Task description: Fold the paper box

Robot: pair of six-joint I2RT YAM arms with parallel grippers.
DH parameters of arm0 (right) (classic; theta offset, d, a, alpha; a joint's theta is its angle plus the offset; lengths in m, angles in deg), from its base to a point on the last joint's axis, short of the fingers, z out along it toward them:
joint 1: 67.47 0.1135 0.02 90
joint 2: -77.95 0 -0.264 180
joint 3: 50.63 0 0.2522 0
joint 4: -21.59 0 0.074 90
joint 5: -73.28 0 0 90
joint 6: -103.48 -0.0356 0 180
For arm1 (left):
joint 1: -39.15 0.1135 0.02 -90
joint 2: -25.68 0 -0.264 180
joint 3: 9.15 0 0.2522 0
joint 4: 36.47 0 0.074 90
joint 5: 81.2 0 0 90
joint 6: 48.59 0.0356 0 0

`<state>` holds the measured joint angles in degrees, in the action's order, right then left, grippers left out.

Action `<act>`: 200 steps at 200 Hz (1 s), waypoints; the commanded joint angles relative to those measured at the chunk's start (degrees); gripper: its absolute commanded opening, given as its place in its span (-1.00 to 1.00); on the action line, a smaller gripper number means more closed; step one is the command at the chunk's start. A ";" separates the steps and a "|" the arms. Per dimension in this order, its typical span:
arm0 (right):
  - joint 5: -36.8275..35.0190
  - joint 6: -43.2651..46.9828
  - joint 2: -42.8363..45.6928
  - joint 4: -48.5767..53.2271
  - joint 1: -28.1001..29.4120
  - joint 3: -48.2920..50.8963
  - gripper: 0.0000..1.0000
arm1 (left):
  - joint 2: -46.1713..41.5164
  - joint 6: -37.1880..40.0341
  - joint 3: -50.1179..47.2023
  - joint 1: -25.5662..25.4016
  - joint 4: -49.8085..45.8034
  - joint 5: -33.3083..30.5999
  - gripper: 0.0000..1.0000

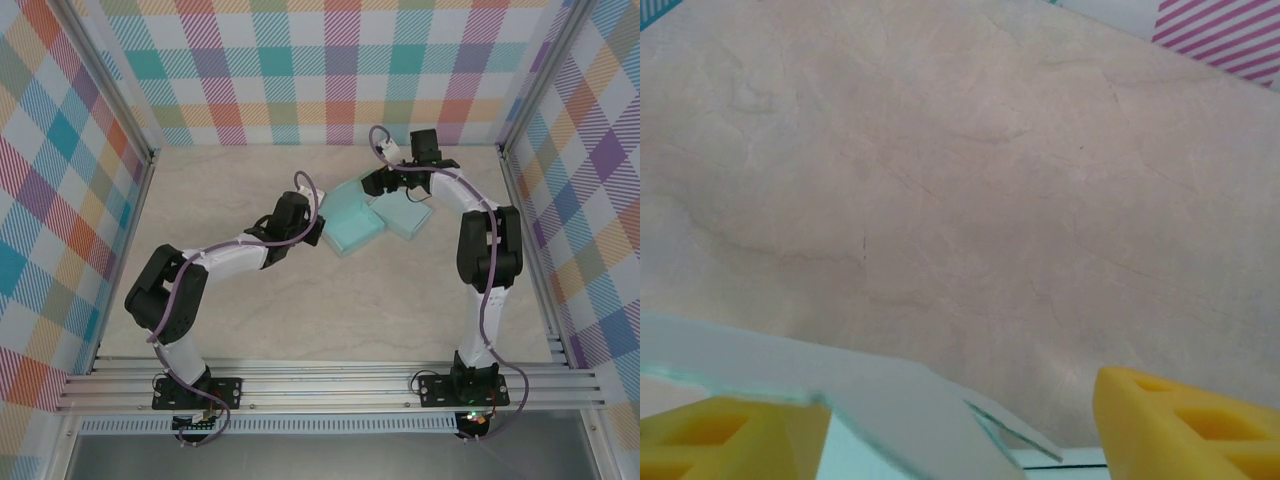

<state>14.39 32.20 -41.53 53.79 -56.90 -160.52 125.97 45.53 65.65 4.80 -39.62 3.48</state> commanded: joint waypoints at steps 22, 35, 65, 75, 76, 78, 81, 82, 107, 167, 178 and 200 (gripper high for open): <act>4.87 0.40 -1.19 1.86 -0.02 -0.39 0.30 | 1.00 0.01 2.97 0.61 -0.84 0.89 -1.00; 4.81 0.41 -1.26 1.87 -0.02 -0.15 0.25 | 1.13 0.03 3.11 0.69 -1.03 0.82 -1.00; 4.15 -0.03 -1.06 1.87 0.00 0.40 0.05 | 1.11 -0.33 3.30 0.78 -1.25 0.41 -1.00; 3.62 -0.26 -0.85 1.95 -0.02 0.64 -0.11 | 1.15 -0.57 3.52 0.77 -1.50 -0.07 -1.00; 3.61 -0.30 -0.85 2.04 -0.02 0.66 -0.13 | 1.14 -0.63 3.54 0.77 -1.53 -0.10 -1.00; 3.61 -0.27 -0.73 2.11 0.02 0.73 -0.17 | 1.16 -0.70 3.60 0.82 -1.62 -0.23 -1.00; 3.56 -0.41 -0.67 2.09 -0.02 0.88 -0.24 | 1.15 -0.88 3.71 0.79 -1.69 -0.40 -1.00; 3.58 -0.42 -0.63 2.07 -0.02 0.92 -0.26 | 1.14 -0.92 3.73 0.78 -1.75 -0.44 -1.00; 2.28 -1.52 1.57 0.61 0.53 3.38 -0.75 | 1.21 -3.39 4.35 0.77 -2.09 -1.66 -1.00; -14.62 -7.13 7.06 -5.79 8.12 10.69 -1.00 | 3.47 -14.69 7.78 0.60 -2.55 -5.02 -1.00; -19.10 -8.20 7.21 -6.73 10.18 11.21 -1.00 | 3.98 -16.32 8.68 0.60 -3.41 -6.52 -1.00; -27.05 -10.78 7.25 -8.85 14.27 11.93 -1.00 | 4.29 -19.95 8.79 0.59 -3.24 -9.44 -1.00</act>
<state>-5.04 25.01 -35.48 46.88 -48.36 -150.30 129.86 31.50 72.03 5.85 -44.56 -4.59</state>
